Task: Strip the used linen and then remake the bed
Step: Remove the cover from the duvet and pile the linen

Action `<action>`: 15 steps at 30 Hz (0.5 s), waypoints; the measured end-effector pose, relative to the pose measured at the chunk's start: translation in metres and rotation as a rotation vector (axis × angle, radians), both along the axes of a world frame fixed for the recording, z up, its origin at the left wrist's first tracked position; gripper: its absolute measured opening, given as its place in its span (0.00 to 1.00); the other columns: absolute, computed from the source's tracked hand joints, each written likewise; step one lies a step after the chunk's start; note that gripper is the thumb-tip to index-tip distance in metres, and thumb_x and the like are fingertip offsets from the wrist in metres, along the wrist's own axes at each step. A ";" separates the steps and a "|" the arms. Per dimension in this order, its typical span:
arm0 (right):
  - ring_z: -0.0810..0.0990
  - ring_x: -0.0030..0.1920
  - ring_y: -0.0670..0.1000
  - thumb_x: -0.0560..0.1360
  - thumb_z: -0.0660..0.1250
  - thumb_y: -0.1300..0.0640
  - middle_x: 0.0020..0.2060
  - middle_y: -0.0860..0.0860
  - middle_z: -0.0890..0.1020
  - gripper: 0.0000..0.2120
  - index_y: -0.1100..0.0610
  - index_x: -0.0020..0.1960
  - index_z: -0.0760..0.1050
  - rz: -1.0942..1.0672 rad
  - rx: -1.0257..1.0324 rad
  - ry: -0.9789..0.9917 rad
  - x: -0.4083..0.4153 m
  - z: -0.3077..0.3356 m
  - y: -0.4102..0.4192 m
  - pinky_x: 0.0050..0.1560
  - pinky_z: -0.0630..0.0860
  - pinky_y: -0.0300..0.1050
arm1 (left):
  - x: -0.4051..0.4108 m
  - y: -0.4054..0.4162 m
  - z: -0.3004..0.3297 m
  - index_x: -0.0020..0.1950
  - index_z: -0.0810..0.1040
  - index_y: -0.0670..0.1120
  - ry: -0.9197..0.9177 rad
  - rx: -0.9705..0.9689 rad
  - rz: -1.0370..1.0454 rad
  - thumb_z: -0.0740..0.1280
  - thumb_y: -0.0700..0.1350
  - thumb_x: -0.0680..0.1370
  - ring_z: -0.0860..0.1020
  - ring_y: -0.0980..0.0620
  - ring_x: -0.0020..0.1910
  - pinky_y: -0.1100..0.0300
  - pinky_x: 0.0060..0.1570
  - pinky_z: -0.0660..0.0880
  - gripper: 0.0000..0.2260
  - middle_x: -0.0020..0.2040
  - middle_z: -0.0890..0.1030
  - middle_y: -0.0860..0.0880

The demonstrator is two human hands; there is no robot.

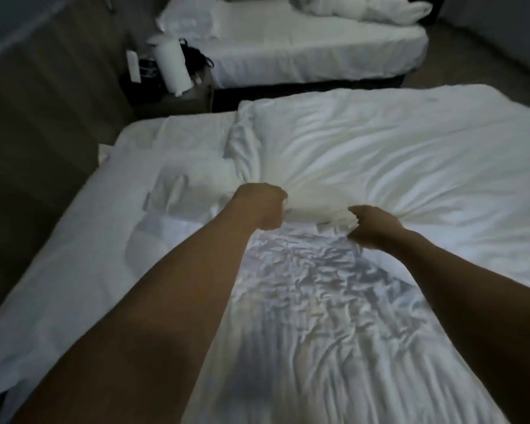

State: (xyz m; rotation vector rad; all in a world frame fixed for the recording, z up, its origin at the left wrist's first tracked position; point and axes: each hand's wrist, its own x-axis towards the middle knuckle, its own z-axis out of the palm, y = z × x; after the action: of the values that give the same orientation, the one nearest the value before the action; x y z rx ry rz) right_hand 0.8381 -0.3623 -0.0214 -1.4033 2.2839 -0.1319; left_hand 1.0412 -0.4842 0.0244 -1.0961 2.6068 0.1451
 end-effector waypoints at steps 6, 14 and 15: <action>0.72 0.68 0.51 0.74 0.64 0.55 0.69 0.49 0.73 0.30 0.48 0.75 0.63 0.143 0.259 0.130 0.041 0.053 0.175 0.65 0.68 0.42 | 0.049 0.197 0.022 0.62 0.75 0.48 -0.008 0.177 0.017 0.64 0.47 0.75 0.78 0.44 0.59 0.55 0.55 0.73 0.16 0.61 0.79 0.45; 0.64 0.72 0.57 0.75 0.66 0.57 0.75 0.53 0.57 0.35 0.50 0.77 0.55 0.103 0.410 -0.187 0.068 0.003 0.315 0.70 0.66 0.51 | 0.112 0.327 -0.050 0.68 0.70 0.44 -0.373 0.504 0.185 0.60 0.43 0.77 0.74 0.43 0.62 0.49 0.62 0.72 0.19 0.66 0.73 0.43; 0.64 0.72 0.57 0.77 0.64 0.56 0.76 0.53 0.57 0.33 0.51 0.77 0.55 0.098 0.354 -0.192 0.064 0.007 0.318 0.69 0.66 0.51 | 0.110 0.317 -0.044 0.67 0.71 0.43 -0.333 0.496 0.228 0.58 0.43 0.78 0.75 0.45 0.60 0.50 0.62 0.73 0.18 0.66 0.74 0.43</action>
State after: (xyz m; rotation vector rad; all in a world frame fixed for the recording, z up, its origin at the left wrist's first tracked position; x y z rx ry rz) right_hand 0.9017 -0.0439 -0.0140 -1.2538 1.9619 0.1557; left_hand 1.1508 -0.1676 -0.0199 -1.1113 1.9963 0.5724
